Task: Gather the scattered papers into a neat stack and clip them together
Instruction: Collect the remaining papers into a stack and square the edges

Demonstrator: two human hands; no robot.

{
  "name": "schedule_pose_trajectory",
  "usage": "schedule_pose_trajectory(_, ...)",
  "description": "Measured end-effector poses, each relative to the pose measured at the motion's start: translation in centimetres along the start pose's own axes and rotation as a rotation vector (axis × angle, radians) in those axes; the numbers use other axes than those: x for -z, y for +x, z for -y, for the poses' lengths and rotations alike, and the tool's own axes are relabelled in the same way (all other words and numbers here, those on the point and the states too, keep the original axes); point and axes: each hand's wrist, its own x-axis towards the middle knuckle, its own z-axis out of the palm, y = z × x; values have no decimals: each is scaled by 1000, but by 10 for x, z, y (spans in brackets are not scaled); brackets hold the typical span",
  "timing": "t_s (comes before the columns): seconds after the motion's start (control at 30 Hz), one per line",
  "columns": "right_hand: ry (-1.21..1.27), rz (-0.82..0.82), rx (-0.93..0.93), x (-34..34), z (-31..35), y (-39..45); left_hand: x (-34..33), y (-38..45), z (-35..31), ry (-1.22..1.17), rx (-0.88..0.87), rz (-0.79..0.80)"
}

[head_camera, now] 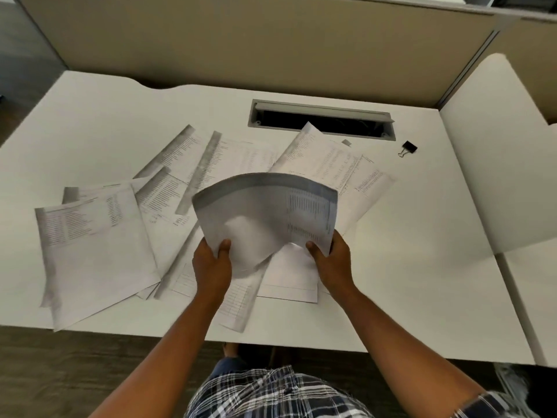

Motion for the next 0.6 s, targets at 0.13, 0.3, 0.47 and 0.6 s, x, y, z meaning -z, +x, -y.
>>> schedule_pose_trajectory(0.13, 399, -186, -185, 7, 7, 5, -1, -7, 0, -281, 128, 1)
schedule_pose_trajectory(0.3, 724, 141, -703, -3, 31, 0, -11, -32, 5, -489, 331, 91)
schedule_pose_trajectory(0.47, 737, 18, -666, -11, 29, 9, -16, -53, 20, -539, 493, 80)
schedule_pose_trajectory(0.6, 754, 82, -613, -14, 21, 5, -16, -54, 33, -536, 590, 50)
